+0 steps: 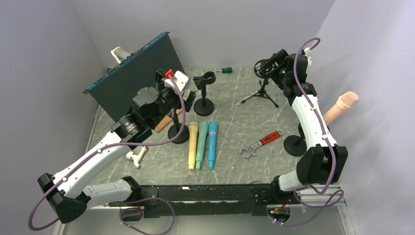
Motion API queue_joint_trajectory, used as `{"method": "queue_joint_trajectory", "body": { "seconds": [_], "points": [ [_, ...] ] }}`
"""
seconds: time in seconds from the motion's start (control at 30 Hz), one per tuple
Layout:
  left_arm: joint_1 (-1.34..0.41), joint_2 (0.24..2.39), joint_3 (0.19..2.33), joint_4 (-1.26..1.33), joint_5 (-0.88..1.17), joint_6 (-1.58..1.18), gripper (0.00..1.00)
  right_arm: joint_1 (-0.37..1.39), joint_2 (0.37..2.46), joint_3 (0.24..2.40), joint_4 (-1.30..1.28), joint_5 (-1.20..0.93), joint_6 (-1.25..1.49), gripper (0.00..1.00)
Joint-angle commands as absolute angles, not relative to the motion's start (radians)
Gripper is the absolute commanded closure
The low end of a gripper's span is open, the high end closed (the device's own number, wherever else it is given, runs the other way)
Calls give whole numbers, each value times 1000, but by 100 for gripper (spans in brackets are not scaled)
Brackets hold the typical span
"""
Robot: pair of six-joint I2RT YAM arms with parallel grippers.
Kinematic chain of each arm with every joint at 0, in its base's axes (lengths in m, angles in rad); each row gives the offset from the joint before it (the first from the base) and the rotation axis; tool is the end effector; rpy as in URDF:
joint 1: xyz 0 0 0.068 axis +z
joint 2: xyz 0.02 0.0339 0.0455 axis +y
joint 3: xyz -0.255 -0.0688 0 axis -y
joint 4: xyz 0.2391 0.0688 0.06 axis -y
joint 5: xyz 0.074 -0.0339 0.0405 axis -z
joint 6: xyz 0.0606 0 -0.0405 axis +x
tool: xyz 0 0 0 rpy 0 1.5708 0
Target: Remove the microphone from the stand
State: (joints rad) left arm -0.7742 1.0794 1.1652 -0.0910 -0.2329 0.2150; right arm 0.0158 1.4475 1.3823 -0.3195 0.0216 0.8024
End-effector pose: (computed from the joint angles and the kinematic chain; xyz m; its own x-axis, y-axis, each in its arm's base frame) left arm 0.1998 -0.1758 0.4179 0.1063 0.1864 -0.9767 0.5042 0.8365 0.2145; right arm 0.3559 0.0043 0.3604 -0.2577 0.7149 -0.6500 0.2727 0.6992 0.6608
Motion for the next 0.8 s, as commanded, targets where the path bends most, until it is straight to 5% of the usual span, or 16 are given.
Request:
{"method": "queue_joint_trajectory", "body": {
  "seconds": [0.0, 0.23, 0.37, 0.6, 0.77],
  "points": [
    [-779, 1065, 1197, -78, -225, 206, 1, -21, 1461, 1399, -231, -97, 876, 3],
    [-779, 1075, 1203, -84, -223, 204, 1, -47, 1460, 1347, -135, -189, 937, 4],
    [-781, 1075, 1203, -85, -224, 205, 1, -57, 1485, 1337, -103, -257, 968, 31],
    [-780, 1079, 1205, -89, -221, 203, 1, -57, 1517, 1329, -73, -341, 985, 31],
    [-780, 1080, 1206, -90, -221, 203, 1, -54, 1513, 1301, -22, -415, 1018, 42]
  ]
}}
